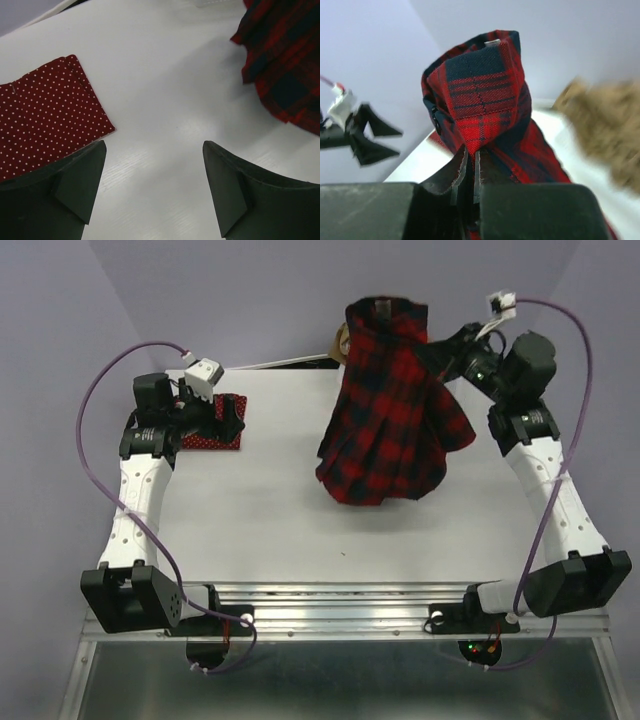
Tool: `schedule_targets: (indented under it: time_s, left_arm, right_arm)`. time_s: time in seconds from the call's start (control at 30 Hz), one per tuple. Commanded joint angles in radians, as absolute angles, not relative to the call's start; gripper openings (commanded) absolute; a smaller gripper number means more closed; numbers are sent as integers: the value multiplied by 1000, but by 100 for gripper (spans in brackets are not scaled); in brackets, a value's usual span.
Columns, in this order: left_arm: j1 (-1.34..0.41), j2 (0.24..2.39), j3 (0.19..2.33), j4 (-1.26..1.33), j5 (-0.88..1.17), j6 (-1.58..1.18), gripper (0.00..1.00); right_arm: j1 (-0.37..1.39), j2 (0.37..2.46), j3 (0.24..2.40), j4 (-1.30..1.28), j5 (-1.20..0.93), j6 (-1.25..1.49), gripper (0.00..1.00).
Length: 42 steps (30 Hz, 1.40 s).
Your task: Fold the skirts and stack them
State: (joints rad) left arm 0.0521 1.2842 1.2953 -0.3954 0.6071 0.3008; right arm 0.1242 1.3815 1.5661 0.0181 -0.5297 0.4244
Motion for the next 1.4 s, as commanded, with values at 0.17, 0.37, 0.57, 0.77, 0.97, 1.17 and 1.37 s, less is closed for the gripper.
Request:
schedule_targets:
  time_s: [0.17, 0.37, 0.57, 0.77, 0.97, 1.17, 1.37]
  left_arm:
    - [22, 1239, 1243, -505, 635, 390, 82]
    - [-69, 1249, 1135, -451, 591, 305, 78]
    - [-147, 1287, 1068, -354, 589, 169, 79]
    - [-173, 1325, 982, -296, 722, 54, 82]
    - [-258, 1336, 933, -178, 732, -89, 87]
    - [-270, 1353, 931, -167, 750, -120, 87]
    - [-265, 1307, 933, -228, 720, -103, 87]
  right_arm:
    - [423, 1367, 1077, 87, -398, 575, 1]
    - [544, 1561, 1118, 118, -221, 691, 1]
    - [575, 1772, 1201, 143, -222, 810, 55]
    - [575, 1746, 1264, 92, -238, 723, 74]
    - [514, 1768, 1308, 94, -346, 706, 63]
    - [503, 1879, 1322, 132, -488, 791, 40]
    - [540, 1875, 1269, 190, -538, 951, 5]
